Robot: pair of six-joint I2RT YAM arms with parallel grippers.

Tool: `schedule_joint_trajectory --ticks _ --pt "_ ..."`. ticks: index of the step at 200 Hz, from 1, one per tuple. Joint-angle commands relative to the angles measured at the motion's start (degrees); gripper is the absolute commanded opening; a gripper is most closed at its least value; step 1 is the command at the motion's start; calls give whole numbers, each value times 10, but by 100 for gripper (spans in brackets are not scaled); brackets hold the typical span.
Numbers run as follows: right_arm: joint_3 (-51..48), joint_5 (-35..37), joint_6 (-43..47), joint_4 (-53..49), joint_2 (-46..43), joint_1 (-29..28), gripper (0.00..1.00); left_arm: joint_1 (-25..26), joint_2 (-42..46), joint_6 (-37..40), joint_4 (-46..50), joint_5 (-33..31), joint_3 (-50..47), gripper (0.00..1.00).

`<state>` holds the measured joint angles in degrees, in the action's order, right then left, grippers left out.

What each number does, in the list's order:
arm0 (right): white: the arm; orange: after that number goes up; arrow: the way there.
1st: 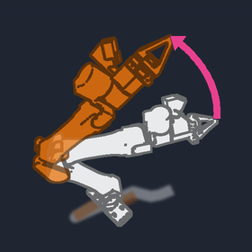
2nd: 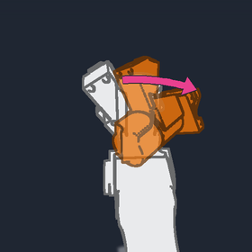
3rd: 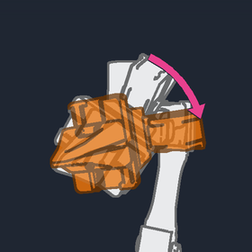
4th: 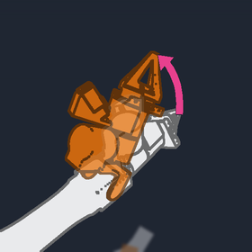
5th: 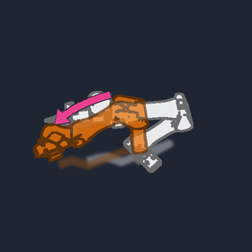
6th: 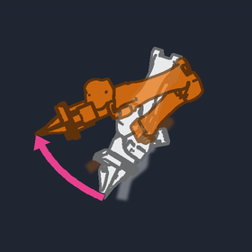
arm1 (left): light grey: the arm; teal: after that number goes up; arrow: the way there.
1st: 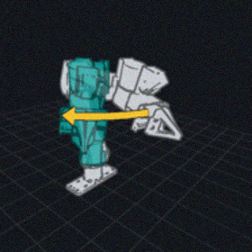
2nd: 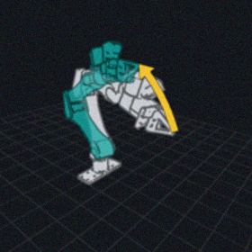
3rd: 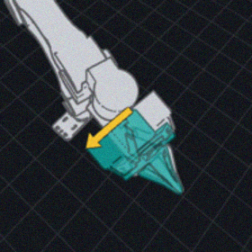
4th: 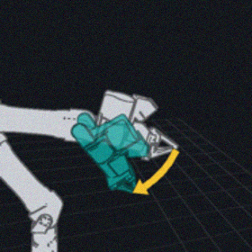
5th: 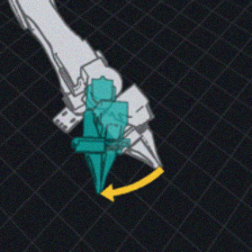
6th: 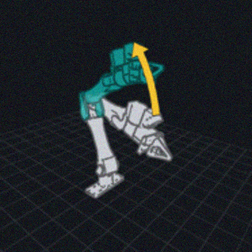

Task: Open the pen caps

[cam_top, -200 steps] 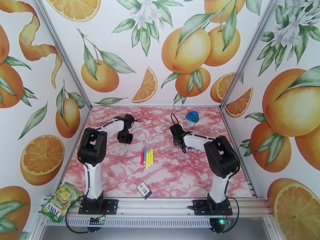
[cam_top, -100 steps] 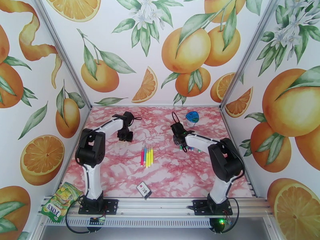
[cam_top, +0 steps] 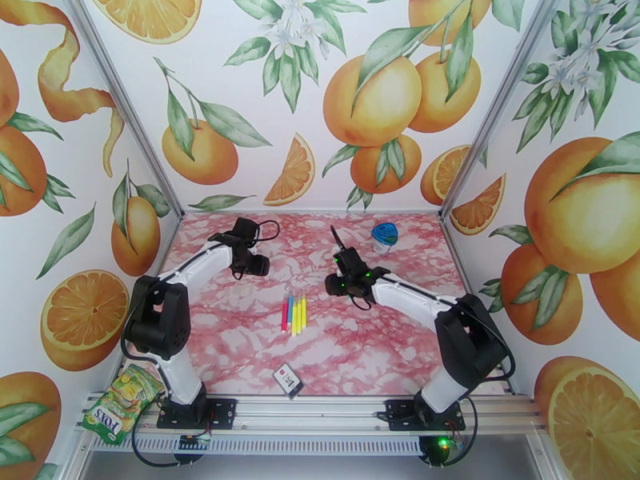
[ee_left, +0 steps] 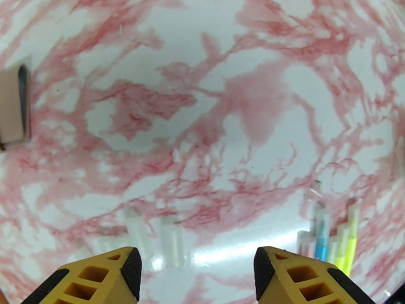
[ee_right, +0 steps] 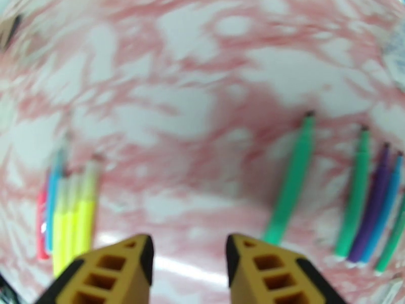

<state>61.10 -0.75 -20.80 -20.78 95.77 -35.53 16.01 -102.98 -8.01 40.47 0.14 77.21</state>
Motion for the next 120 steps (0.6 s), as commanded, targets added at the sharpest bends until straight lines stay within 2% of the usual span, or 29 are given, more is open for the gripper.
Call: schedule_joint_trajectory --ticks 1,45,120 --pt "2 -52 -20 13 17 -29 44 -5 41 -6 -49 17 -20 62" --pt "4 -67 -50 29 47 -51 44 -30 72 -24 -72 44 -53 62" --pt "16 -93 -61 44 92 -75 45 -56 116 -21 -82 52 -86 63"
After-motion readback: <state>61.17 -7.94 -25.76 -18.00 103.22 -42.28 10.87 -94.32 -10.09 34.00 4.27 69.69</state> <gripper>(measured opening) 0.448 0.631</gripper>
